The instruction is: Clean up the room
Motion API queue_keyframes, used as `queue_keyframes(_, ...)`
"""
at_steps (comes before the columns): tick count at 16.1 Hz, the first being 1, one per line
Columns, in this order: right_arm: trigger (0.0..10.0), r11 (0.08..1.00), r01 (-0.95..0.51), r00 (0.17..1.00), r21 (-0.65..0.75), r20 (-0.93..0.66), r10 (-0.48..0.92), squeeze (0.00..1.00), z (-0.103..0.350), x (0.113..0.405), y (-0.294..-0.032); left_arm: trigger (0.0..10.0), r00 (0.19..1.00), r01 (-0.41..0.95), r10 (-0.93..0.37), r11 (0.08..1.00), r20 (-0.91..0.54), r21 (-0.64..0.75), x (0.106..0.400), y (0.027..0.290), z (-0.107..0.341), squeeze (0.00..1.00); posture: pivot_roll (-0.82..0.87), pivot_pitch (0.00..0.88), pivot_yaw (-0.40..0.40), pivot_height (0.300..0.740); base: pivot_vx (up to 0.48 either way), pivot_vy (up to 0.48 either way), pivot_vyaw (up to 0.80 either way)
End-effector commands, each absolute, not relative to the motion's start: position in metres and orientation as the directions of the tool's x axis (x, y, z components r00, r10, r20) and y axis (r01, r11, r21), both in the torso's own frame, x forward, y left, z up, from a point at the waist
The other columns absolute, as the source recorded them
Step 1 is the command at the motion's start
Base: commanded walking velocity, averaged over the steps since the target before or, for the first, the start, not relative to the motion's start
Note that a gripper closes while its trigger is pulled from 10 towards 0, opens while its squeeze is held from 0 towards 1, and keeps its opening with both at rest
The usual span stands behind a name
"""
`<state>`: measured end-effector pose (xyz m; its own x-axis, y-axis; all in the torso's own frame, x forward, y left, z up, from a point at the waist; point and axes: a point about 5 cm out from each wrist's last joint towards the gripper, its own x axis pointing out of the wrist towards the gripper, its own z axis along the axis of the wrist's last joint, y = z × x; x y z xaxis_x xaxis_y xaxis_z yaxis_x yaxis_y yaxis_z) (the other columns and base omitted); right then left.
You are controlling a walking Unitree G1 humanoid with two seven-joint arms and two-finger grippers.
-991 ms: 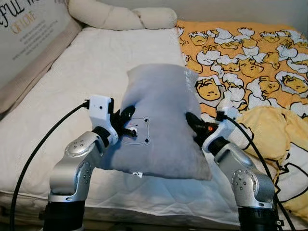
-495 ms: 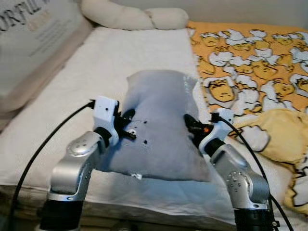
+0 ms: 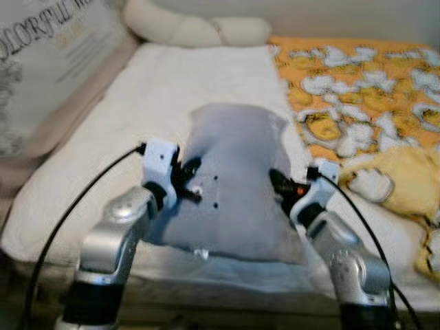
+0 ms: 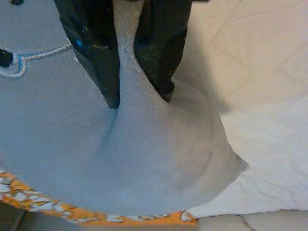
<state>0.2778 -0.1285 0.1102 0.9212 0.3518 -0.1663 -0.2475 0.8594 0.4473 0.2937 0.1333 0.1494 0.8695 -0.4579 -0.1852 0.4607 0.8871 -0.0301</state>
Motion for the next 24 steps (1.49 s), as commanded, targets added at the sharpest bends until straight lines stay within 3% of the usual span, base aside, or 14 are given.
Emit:
queue_keyframes(1, 10.0, 0.861, -0.253, 0.930, 0.441, -0.133, 0.342, 0.00, 0.1181, 0.2786, -0.1282, 10.0, 0.891, 0.433, -0.427, 0.902, -0.156, 0.005, 0.2965, 0.1411, 0.1578, 0.00, -0.06, 0.000, 0.008, 0.740, 0.000, 0.345, 0.00)
queue_keyframes(24, 10.0, 0.855, -0.276, 0.921, 0.440, -0.133, 0.366, 0.00, 0.1160, 0.2851, -0.1227, 10.0, 0.896, 0.422, -0.413, 0.907, -0.162, 0.024, 0.3007, 0.1453, 0.1593, 0.00, -0.03, 0.000, 0.006, 0.740, 0.000, 0.328, -0.07)
